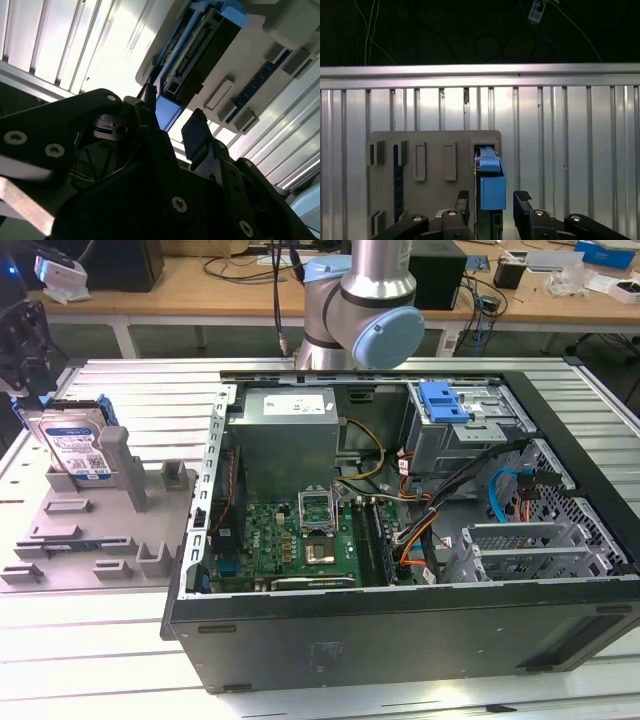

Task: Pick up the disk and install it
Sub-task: 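Pick up the disk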

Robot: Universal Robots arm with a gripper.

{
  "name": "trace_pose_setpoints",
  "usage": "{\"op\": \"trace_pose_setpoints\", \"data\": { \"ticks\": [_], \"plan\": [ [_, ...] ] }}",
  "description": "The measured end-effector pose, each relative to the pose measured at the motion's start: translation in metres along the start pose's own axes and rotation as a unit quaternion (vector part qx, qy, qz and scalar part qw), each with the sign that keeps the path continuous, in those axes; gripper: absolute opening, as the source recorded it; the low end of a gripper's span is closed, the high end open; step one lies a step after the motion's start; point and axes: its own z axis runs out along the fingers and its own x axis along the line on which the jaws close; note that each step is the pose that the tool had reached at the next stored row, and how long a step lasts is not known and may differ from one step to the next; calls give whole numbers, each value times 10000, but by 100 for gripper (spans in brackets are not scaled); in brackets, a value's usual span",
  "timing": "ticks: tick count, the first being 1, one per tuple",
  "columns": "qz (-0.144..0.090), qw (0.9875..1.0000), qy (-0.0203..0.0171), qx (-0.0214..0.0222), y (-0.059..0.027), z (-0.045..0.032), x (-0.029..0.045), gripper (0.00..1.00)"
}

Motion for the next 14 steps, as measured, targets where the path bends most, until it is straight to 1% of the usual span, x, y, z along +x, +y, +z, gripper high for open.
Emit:
{"op": "trace_pose_setpoints", "data": {
  "ticks": [6, 8, 14],
  "plan": [
    [0, 10000, 0, 0, -1, 54, 1, 48],
    [0, 10000, 0, 0, -2, 85, 1, 48],
    [0, 10000, 0, 0, -4, 146, 0, 48]
  ]
}}
